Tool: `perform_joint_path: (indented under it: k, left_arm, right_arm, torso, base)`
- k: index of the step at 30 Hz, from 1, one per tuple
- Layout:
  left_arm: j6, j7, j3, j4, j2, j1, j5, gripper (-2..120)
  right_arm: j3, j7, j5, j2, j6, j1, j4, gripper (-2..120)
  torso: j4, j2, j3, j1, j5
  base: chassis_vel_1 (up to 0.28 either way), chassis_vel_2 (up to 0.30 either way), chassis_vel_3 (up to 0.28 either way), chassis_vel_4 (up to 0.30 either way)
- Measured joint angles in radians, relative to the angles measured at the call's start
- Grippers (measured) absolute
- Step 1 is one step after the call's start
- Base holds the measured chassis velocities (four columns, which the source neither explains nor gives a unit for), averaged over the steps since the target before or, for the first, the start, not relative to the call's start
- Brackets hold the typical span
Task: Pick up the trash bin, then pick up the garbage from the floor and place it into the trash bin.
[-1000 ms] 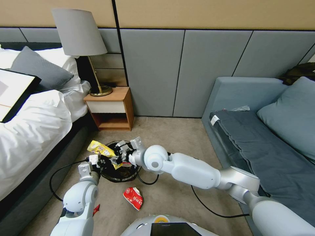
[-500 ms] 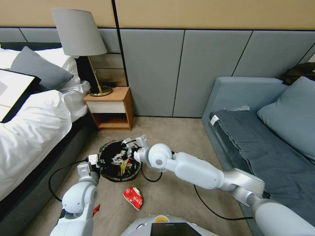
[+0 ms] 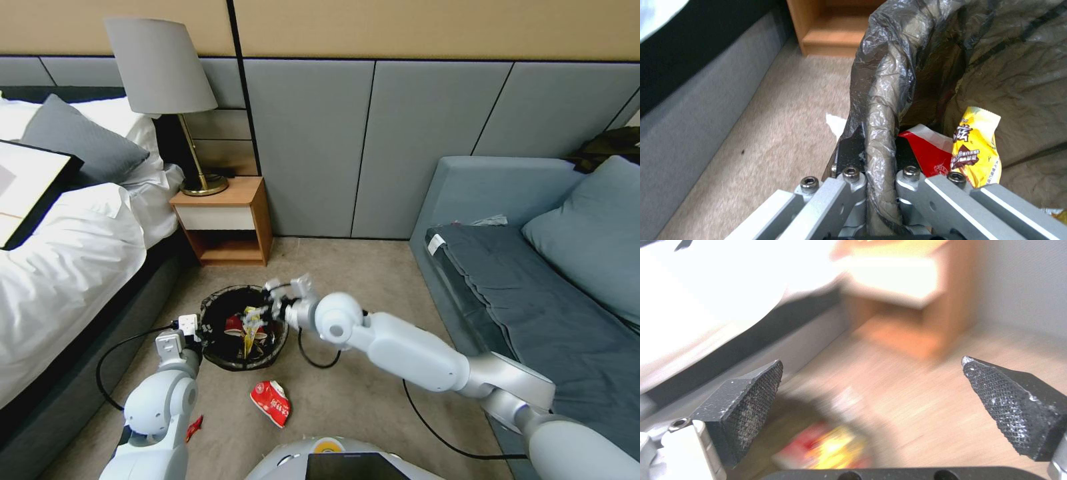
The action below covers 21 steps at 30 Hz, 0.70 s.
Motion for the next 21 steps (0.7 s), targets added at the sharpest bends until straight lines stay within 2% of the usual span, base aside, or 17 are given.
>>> perform_joint_path:
  k: [1,3,5,6,7,8,9,10,11,13,14,15,17,18,20,21]
  left_arm:
    - [0.000,0.000,0.000,0.000,0.000,0.000,0.000,0]
    - [0.000,-0.001,0.000,-0.019,0.001,0.001,-0.006,0]
    - [0.000,-0.001,0.001,-0.024,0.001,0.001,-0.007,0]
    - [0.000,-0.001,0.004,-0.033,-0.002,0.003,-0.008,0]
    - [0.000,-0.001,0.004,-0.033,-0.002,0.003,-0.008,0]
    - [0.000,-0.001,0.006,-0.038,-0.005,0.005,-0.007,0]
    - [0.000,-0.001,0.006,-0.039,-0.005,0.005,-0.007,0]
    - [0.000,0.000,0.007,-0.044,-0.007,0.007,-0.006,0]
    - [0.000,0.000,0.007,-0.044,-0.007,0.007,-0.006,0]
    - [0.000,0.000,0.008,-0.049,-0.010,0.008,-0.006,0]
    - [0.000,0.000,0.008,-0.054,-0.010,0.013,-0.007,0]
    - [0.000,0.000,0.008,-0.054,-0.010,0.013,-0.007,0]
    - [0.000,-0.001,0.008,-0.060,-0.009,0.017,-0.008,0]
    - [0.000,-0.001,0.008,-0.060,-0.009,0.017,-0.008,0]
    - [-0.002,-0.002,0.009,-0.061,-0.011,0.018,-0.008,0]
    - [-0.002,-0.002,0.009,-0.061,-0.011,0.018,-0.008,0]
  right_arm:
    - [0.000,0.000,0.000,0.000,0.000,0.000,0.000,100]
    - [0.105,-0.011,-0.105,-0.058,0.044,-0.053,0.034,100]
    - [0.141,-0.014,-0.125,-0.071,0.055,-0.071,0.042,100]
    - [0.255,-0.026,-0.183,-0.099,0.091,-0.128,0.057,100]
    - [0.255,-0.026,-0.183,-0.099,0.091,-0.128,0.057,100]
    - [0.342,-0.043,-0.240,-0.111,0.117,-0.181,0.059,100]
    - [0.356,-0.046,-0.252,-0.112,0.121,-0.190,0.059,100]
    - [0.469,-0.080,-0.363,-0.116,0.160,-0.272,0.057,100]
    - [0.469,-0.080,-0.363,-0.116,0.160,-0.272,0.057,100]
    - [0.594,-0.119,-0.484,-0.108,0.202,-0.397,0.058,100]
    - [0.697,-0.141,-0.561,-0.092,0.235,-0.519,0.065,100]
    - [0.697,-0.141,-0.561,-0.092,0.235,-0.519,0.065,100]
    - [0.820,-0.161,-0.659,-0.044,0.301,-0.683,0.078,100]
    - [0.820,-0.161,-0.659,-0.044,0.301,-0.683,0.078,100]
    - [0.895,-0.182,-0.754,0.034,0.358,-0.794,0.081,100]
    - [0.895,-0.182,-0.754,0.034,0.358,-0.794,0.081,100]
  torso:
    - [0.0000,0.000,0.000,0.000,0.0000]
    - [-0.0004,0.000,0.000,0.000,0.0001]
    - [-0.0004,0.000,0.000,0.000,0.0003]
    - [-0.0004,0.000,0.000,0.000,0.0001]
    - [-0.0004,0.000,0.000,0.000,0.0001]
    - [-0.0001,0.000,0.000,0.000,0.0001]
    - [-0.0002,0.000,0.000,0.000,0.0002]
    - [0.0000,0.000,0.000,0.000,0.0001]
    - [0.0000,0.000,0.000,0.000,0.0001]
    - [0.0000,0.000,0.000,0.000,0.0001]
    - [-0.0009,0.000,0.000,0.000,0.0009]
    - [-0.0009,0.000,0.000,0.000,0.0009]
    - [-0.0008,0.000,0.000,0.000,-0.0003]
    - [-0.0008,0.000,0.000,0.000,-0.0003]
    - [0.0000,0.000,0.000,0.000,-0.0001]
    - [0.0000,0.000,0.000,0.000,-0.0001]
  base:
    - [0.000,0.000,0.000,0.000]
    - [0.000,0.000,0.000,0.000]
    - [0.000,0.000,0.000,0.000]
    - [0.000,0.000,0.000,0.000]
    - [0.000,0.000,0.000,0.000]
    - [0.000,0.000,0.000,0.000]
    - [0.000,0.000,0.000,0.000]
    - [0.000,0.000,0.000,0.000]
    - [0.000,0.000,0.000,0.000]
    - [0.000,0.000,0.000,0.000]
    - [0.000,0.000,0.000,0.000]
    - [0.000,0.000,0.000,0.000]
    - [0.000,0.000,0.000,0.000]
    - [0.000,0.000,0.000,0.000]
    - [0.000,0.000,0.000,0.000]
    - [0.000,0.000,0.000,0.000]
